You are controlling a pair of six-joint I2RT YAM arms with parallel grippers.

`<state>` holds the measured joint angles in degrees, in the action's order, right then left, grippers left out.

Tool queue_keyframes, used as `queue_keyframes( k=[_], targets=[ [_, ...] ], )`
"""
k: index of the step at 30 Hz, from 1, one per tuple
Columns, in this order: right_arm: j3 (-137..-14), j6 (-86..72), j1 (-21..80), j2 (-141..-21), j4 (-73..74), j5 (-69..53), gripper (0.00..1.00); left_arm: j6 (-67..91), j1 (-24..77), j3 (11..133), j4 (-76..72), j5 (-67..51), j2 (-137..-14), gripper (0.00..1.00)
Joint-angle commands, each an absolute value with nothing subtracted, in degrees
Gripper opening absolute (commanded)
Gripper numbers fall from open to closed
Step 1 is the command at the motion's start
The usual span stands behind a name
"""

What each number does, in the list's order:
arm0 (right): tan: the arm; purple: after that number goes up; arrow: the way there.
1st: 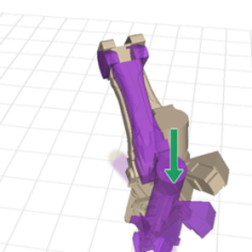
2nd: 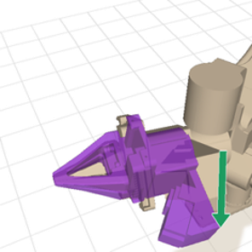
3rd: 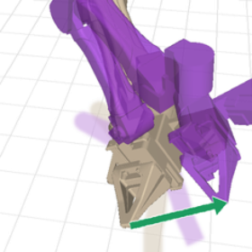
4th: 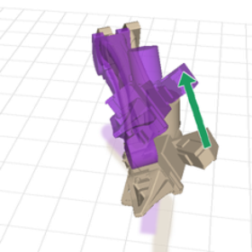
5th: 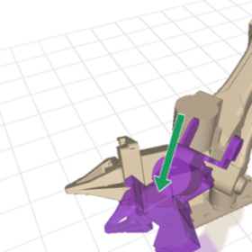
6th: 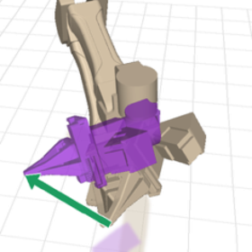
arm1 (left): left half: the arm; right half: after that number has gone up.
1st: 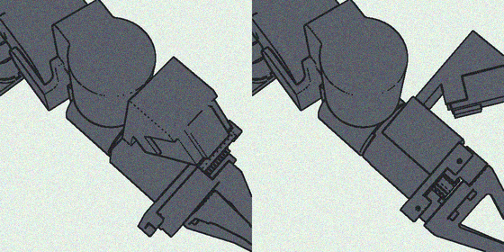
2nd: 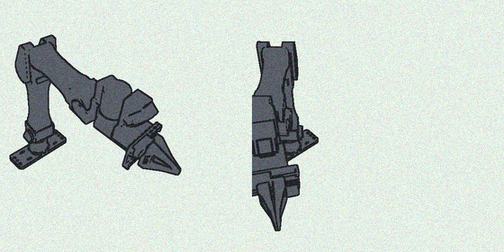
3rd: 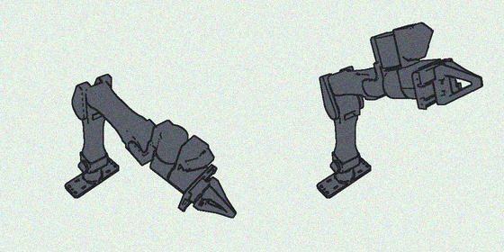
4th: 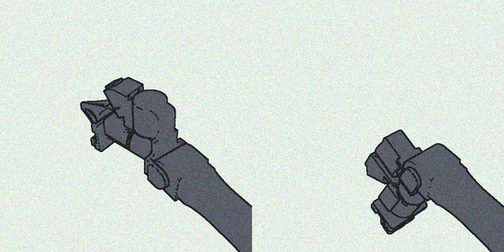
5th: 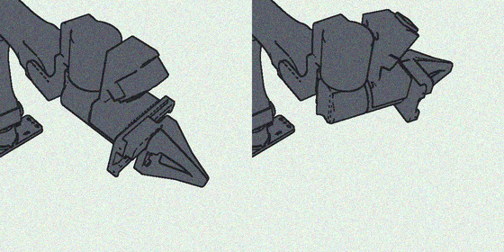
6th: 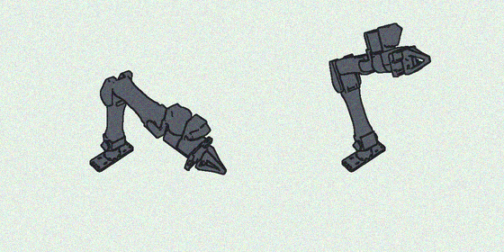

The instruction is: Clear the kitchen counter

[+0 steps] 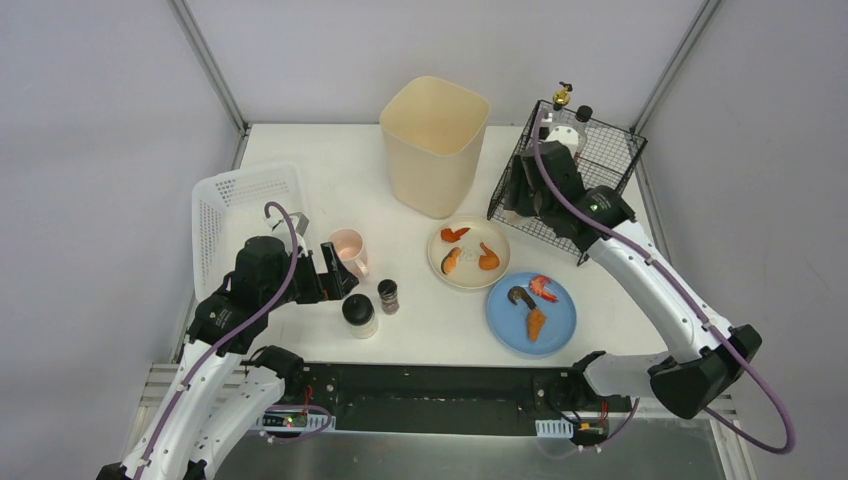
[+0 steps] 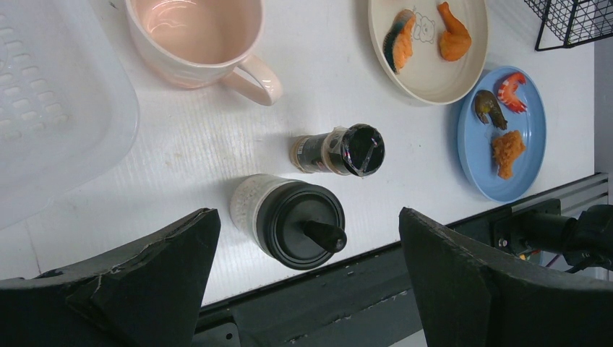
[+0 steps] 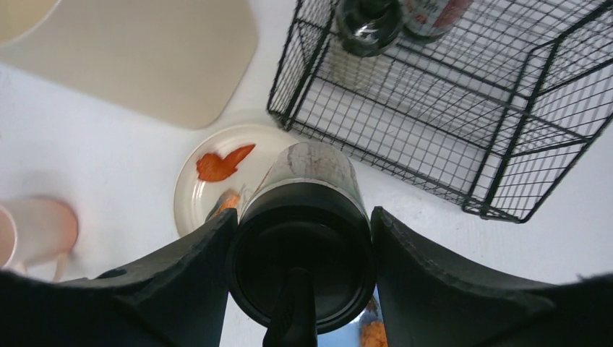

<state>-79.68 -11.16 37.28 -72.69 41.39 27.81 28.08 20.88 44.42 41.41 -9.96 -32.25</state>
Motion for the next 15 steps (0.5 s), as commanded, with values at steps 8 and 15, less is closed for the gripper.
queue_keyframes(
  k=[8,15],
  targets=[
    [-90.47,-6.27,23.11,-77.91,37.17,25.5,0.19,28.48,20.4,44.65,41.22,-10.11,-32.45,1.0],
    [-91.39,-7.2,16.71,-79.36,34.98,24.32,0.17,28.45,20.39,44.71,41.26,-10.51,-32.23,1.0]
  ],
)
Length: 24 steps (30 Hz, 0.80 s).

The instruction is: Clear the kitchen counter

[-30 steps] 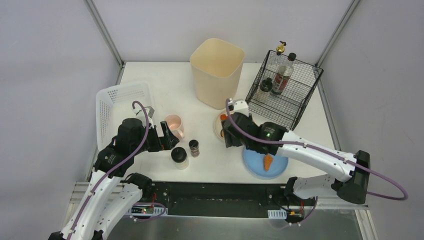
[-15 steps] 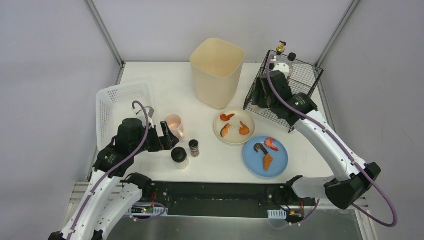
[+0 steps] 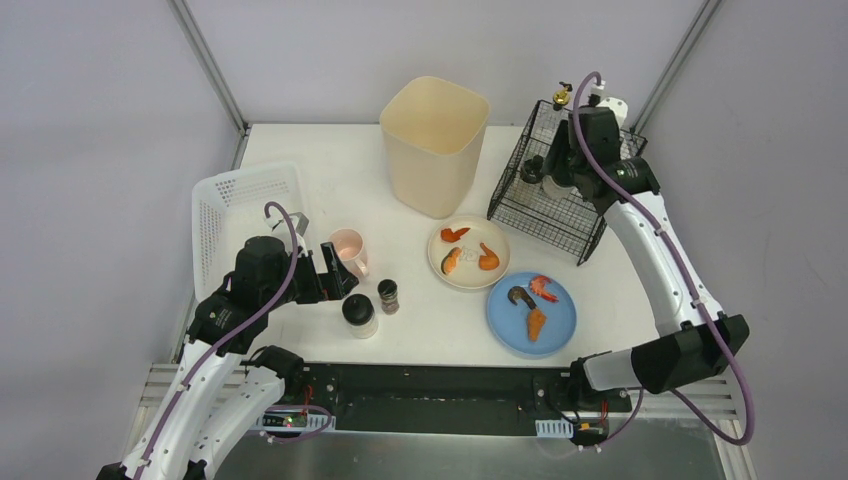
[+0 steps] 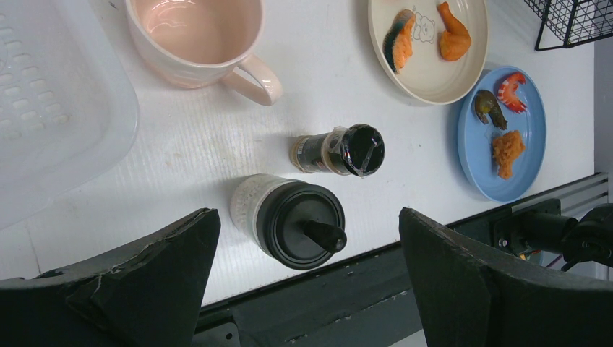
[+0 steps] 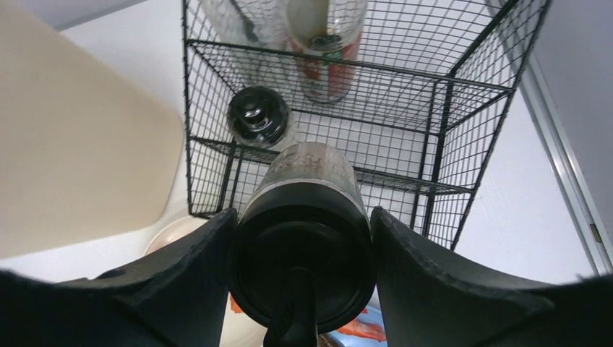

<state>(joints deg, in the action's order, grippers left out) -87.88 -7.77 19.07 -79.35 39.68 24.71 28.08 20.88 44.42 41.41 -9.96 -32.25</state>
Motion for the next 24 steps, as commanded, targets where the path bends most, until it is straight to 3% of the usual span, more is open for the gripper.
queue_keyframes(
  k=[1,24],
  targets=[
    [-91.56,-7.21,16.01,-79.76,34.53,24.34,0.17,28.47,20.39,44.73,41.2,-10.54,-32.25,1.0],
    [-89.25,-9.83,8.35,-87.08,25.84,21.0,0.16,28.38,20.39,44.71,41.23,-10.77,-31.9,1.0]
  ],
)
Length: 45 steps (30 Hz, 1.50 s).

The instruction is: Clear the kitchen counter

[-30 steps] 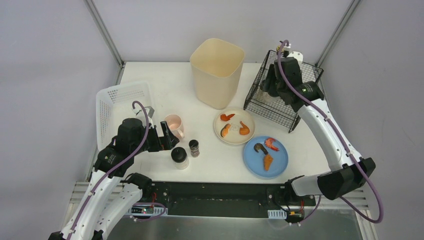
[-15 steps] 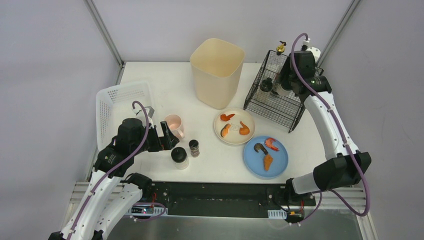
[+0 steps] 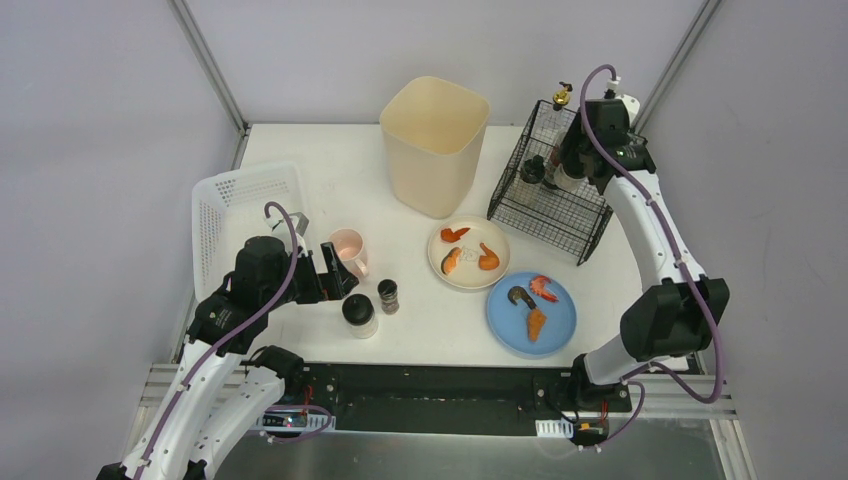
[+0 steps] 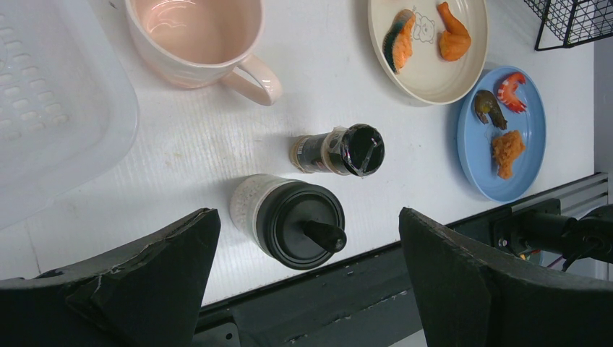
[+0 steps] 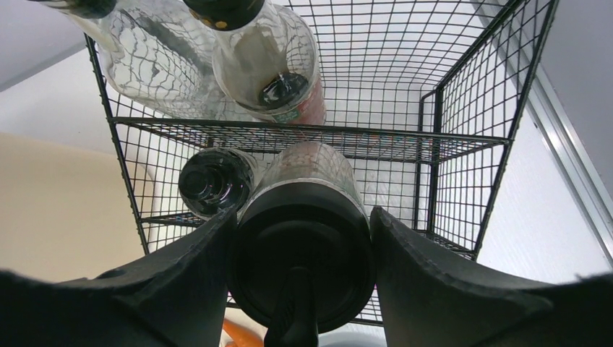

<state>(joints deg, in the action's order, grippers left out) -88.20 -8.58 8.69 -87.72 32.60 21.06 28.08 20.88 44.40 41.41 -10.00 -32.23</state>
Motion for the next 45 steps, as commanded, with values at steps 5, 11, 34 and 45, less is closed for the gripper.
queue_keyframes(
  k=[5,11,34,45],
  targets=[
    [-87.27,-10.02,8.29,-88.73,24.37,21.38,0.16,28.34,20.39,44.67,41.18,-10.77,-31.93,1.0],
    [-85.09,-10.71,8.27,-91.56,23.2,21.71,0.17,28.39,20.39,44.67,41.22,-10.73,-32.0,1.0],
    [-76.93,-15.19,8.17,-99.07,19.03,21.57,0.53,28.34,20.4,44.59,41.22,-10.81,-32.25,1.0],
    [-76.49,-15.78,8.19,-99.16,19.4,20.36,0.8,28.3,20.39,44.67,41.22,-10.89,-32.32,1.0]
  ],
)
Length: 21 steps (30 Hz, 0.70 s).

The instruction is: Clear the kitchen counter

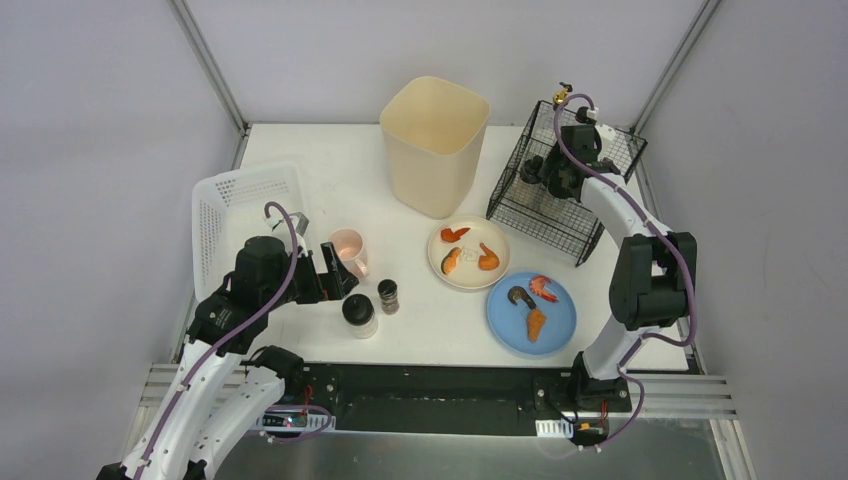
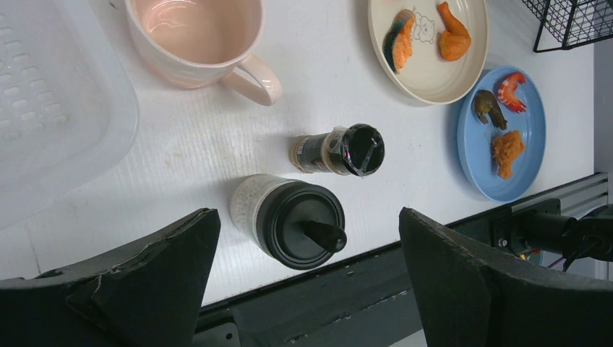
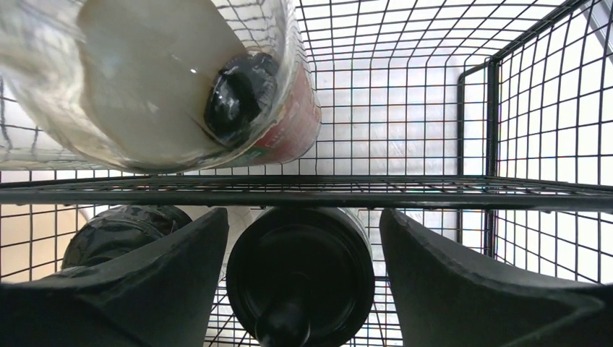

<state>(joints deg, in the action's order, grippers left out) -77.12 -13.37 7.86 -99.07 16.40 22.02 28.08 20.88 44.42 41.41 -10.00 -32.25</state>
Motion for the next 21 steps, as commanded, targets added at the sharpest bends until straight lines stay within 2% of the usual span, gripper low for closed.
queue_keyframes(
  k=[1,12,21],
  targets=[
    [-76.62,-15.74,8.23,-98.84,19.44,20.12,0.81,28.3,20.43,44.69,41.24,-10.89,-32.38,1.0],
    [-75.71,-14.36,8.93,-91.06,22.28,21.22,0.89,28.3,20.39,44.64,41.22,-10.76,-32.3,1.0],
    [-73.13,-12.59,12.93,-78.64,26.59,21.18,0.91,28.28,20.41,44.57,41.23,-10.97,-32.29,1.0]
  ],
)
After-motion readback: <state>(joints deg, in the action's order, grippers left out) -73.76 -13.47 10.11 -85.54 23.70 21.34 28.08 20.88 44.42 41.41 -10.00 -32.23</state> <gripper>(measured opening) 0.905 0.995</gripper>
